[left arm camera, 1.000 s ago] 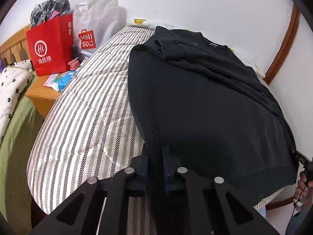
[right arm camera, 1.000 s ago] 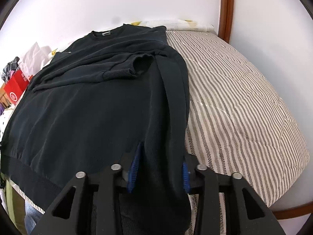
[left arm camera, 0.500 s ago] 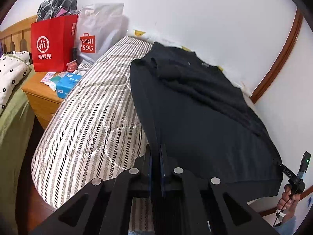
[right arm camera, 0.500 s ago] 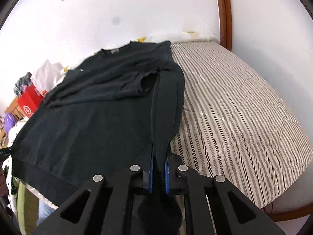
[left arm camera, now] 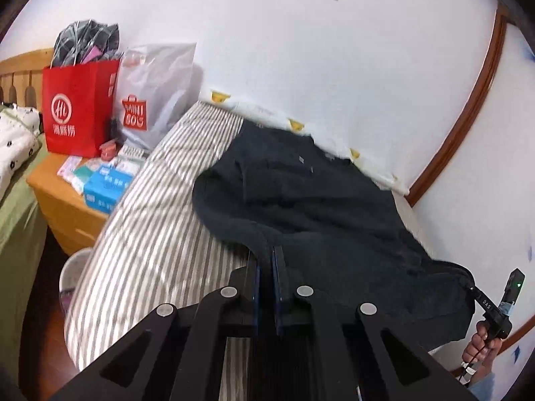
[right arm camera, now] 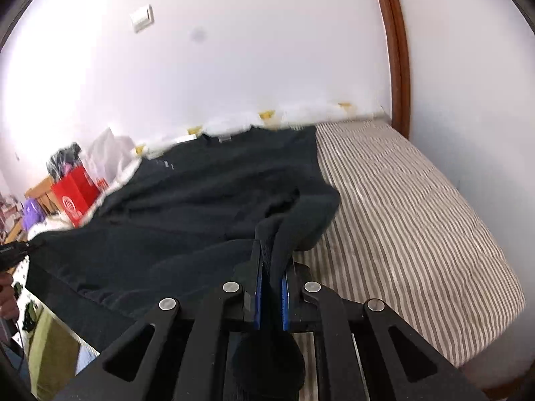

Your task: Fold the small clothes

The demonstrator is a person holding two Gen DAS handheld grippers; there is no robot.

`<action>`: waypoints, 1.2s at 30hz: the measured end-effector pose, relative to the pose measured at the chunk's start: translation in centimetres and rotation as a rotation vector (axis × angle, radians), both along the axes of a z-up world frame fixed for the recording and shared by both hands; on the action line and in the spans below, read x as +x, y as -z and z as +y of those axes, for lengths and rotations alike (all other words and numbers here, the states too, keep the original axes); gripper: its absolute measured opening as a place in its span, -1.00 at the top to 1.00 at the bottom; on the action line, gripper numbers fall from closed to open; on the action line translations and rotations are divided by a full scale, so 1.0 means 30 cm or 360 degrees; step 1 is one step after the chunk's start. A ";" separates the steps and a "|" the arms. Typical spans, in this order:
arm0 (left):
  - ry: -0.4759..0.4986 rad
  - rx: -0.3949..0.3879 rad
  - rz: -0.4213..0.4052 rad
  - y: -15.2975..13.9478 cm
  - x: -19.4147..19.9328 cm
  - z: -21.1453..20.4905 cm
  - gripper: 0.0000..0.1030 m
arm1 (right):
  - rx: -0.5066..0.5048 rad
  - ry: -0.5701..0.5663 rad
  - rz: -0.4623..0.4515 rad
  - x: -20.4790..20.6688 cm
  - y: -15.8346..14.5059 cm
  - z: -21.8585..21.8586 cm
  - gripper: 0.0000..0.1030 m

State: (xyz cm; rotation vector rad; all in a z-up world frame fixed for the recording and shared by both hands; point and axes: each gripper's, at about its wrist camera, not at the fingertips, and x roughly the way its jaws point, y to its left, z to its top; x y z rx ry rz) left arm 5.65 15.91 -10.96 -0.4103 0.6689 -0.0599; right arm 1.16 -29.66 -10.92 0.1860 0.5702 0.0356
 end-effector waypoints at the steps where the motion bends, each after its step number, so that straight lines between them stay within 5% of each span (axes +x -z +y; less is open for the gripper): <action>1: 0.0003 0.0005 -0.0013 -0.014 0.025 0.000 0.88 | 0.0014 0.0001 -0.0022 0.023 -0.016 -0.004 0.84; 10: -0.0011 0.0043 -0.0039 -0.057 0.310 0.027 0.88 | 0.0135 0.0036 -0.0094 0.301 -0.106 -0.058 0.84; 20: -0.0099 -0.0003 0.0125 0.084 0.634 0.068 0.87 | 0.0184 0.0089 0.0023 0.657 -0.037 -0.114 0.84; 27: -0.0126 0.0056 0.0244 0.179 0.732 0.060 0.87 | 0.0163 0.0114 0.0183 0.827 0.083 -0.115 0.84; 36: -0.0107 0.0126 0.0298 0.188 0.752 0.051 0.79 | 0.0121 0.0144 0.0414 0.935 0.201 -0.114 0.83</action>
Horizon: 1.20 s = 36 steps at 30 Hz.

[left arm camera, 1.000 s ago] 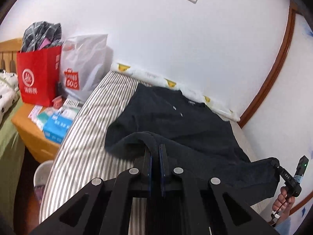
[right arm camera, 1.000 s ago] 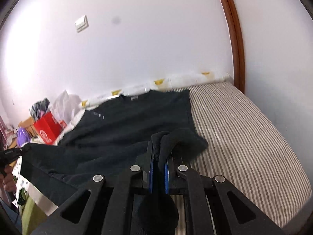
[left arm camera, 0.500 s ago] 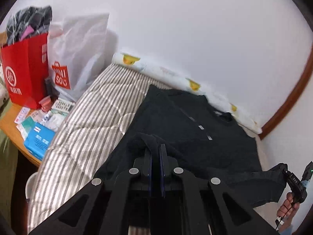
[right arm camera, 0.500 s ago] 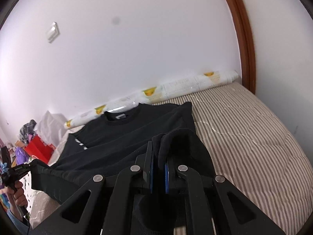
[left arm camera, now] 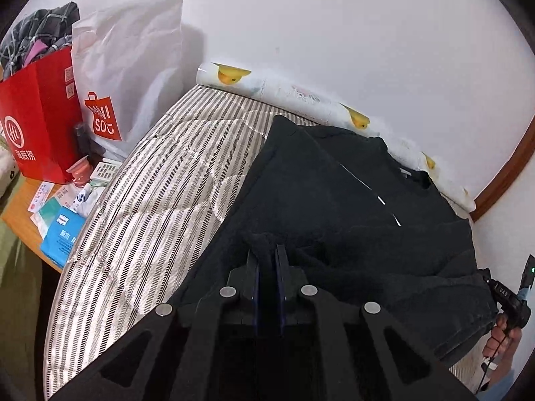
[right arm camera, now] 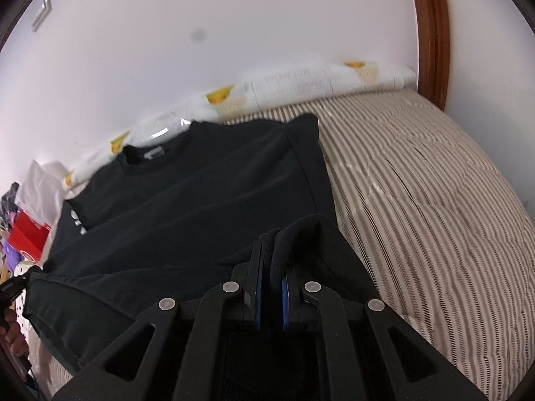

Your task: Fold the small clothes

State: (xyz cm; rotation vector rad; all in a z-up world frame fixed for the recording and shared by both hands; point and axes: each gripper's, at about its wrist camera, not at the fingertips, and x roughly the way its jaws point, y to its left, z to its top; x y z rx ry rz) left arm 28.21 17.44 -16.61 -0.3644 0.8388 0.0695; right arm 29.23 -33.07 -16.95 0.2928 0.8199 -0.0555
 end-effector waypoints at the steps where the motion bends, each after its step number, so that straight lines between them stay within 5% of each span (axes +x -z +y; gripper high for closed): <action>1: -0.0002 0.0000 0.0004 -0.005 -0.004 0.001 0.77 | 0.0038 -0.0001 -0.0003 -0.008 -0.003 -0.009 0.79; 3: -0.0009 0.0000 0.0012 -0.019 -0.020 0.004 0.57 | 0.0116 0.0003 0.0006 -0.029 -0.013 -0.030 0.67; 6: 0.0010 -0.0026 0.0003 -0.042 -0.065 0.008 0.34 | 0.0184 0.0006 0.0004 -0.109 -0.047 -0.066 0.24; 11: 0.0039 -0.0013 -0.0016 -0.056 -0.184 -0.003 0.17 | 0.0130 0.0019 -0.0068 -0.298 -0.098 -0.093 0.04; 18: 0.0044 -0.0076 0.0022 0.005 -0.355 -0.017 -0.04 | 0.0033 -0.0002 0.0023 -0.487 -0.039 -0.091 0.04; 23: 0.0061 -0.0134 0.0083 0.062 -0.411 -0.033 -0.04 | 0.0187 0.0061 0.0031 -0.499 -0.002 -0.130 0.04; 36: 0.0015 -0.0274 0.0066 0.101 -0.309 -0.022 -0.04 | 0.0376 0.0178 0.0083 -0.367 0.047 -0.178 0.04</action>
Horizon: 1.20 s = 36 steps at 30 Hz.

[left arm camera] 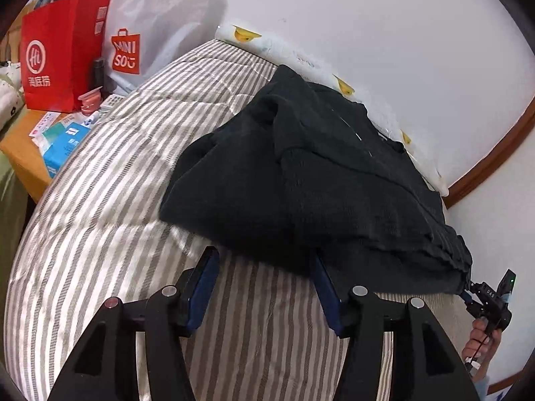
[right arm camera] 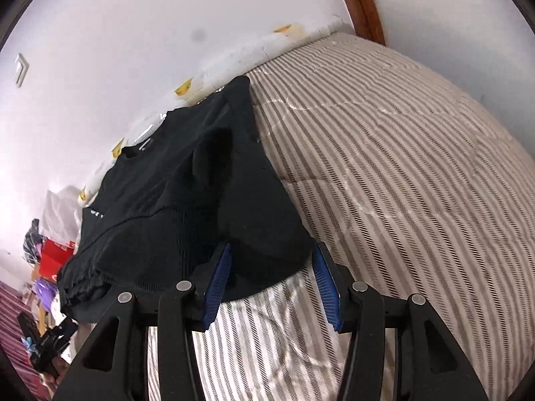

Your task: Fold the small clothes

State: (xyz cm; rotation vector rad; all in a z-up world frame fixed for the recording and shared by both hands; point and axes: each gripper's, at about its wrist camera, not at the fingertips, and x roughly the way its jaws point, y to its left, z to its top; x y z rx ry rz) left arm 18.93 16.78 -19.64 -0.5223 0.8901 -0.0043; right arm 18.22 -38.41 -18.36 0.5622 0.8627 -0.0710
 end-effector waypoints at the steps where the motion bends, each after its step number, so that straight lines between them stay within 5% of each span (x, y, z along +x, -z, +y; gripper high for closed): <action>1: -0.0002 -0.0002 -0.0001 0.000 0.010 -0.001 -0.04 | 0.0005 0.0007 0.0002 0.011 0.003 0.002 0.04; 7: -0.0038 0.0067 -0.0003 0.001 0.058 -0.024 0.01 | -0.0002 0.0026 0.0007 0.062 0.018 0.016 0.04; 11: -0.0086 0.0073 0.0018 0.006 0.056 -0.031 0.64 | -0.0114 -0.0034 -0.0012 0.065 -0.001 0.050 0.51; 14: -0.0107 0.0099 -0.0010 -0.007 0.037 -0.034 0.84 | -0.0178 -0.0059 -0.0035 0.047 -0.018 0.067 0.61; 20: -0.0069 0.0129 -0.0065 -0.053 -0.043 -0.038 0.87 | -0.0107 -0.0084 -0.0083 -0.030 -0.049 0.054 0.65; 36: 0.0051 0.0156 -0.0054 -0.066 -0.368 -0.140 0.87 | -0.0264 -0.0126 -0.0060 -0.362 -0.071 0.037 0.65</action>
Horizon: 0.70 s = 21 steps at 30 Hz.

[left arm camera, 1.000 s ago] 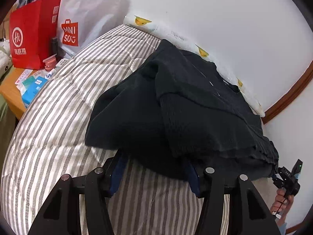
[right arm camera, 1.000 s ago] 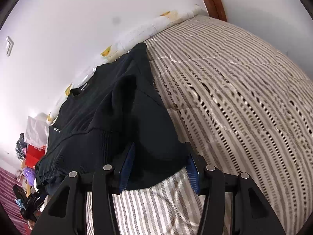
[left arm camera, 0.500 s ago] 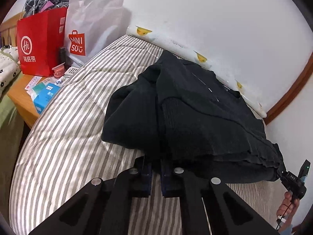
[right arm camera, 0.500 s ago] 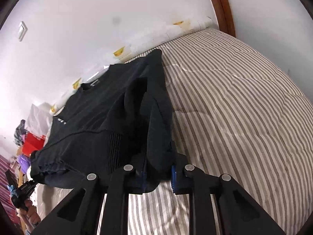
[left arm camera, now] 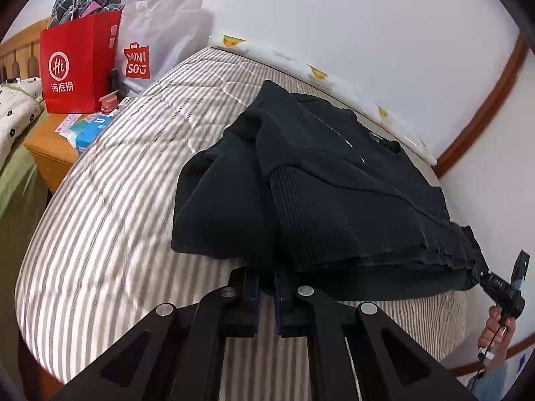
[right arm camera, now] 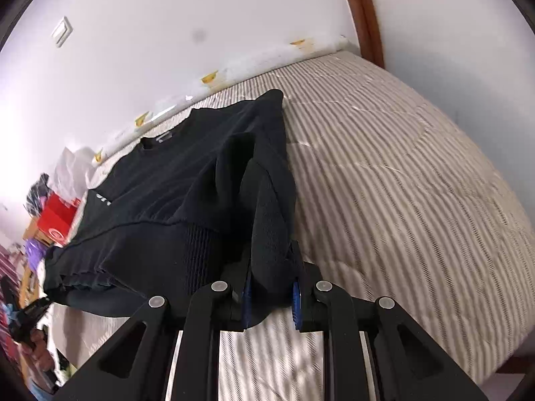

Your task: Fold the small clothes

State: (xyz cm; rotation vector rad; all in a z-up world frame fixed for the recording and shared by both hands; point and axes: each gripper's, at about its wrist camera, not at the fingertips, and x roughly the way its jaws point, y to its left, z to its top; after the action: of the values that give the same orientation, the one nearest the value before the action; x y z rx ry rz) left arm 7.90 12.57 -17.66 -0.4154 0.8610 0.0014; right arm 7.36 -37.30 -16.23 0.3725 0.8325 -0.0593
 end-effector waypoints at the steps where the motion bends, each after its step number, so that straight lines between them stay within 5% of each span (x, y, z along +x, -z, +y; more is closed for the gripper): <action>1: 0.0005 0.0008 -0.0002 0.000 -0.013 -0.006 0.87 | -0.0015 0.0007 0.0005 -0.014 0.001 -0.001 0.65; 10: 0.0055 -0.0034 0.0035 0.017 -0.051 -0.009 0.83 | -0.0091 0.0105 0.0073 -0.092 -0.037 -0.004 0.44; 13: 0.0113 0.0030 0.0031 0.006 -0.075 -0.029 0.68 | -0.0148 0.0101 0.0006 -0.155 -0.101 0.023 0.33; 17: 0.0193 0.0069 -0.0046 -0.020 -0.133 -0.057 0.45 | -0.0225 -0.0076 -0.0082 -0.215 -0.159 0.134 0.28; 21: 0.0263 0.0087 -0.0104 -0.045 -0.163 -0.080 0.43 | -0.0248 -0.0290 -0.0085 -0.221 -0.144 0.277 0.28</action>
State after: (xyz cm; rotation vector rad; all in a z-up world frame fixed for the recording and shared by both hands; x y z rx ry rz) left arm 3.00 10.17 -16.33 -0.2906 0.8266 -0.1399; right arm 0.73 -28.98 -11.92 0.1499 0.8002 0.0548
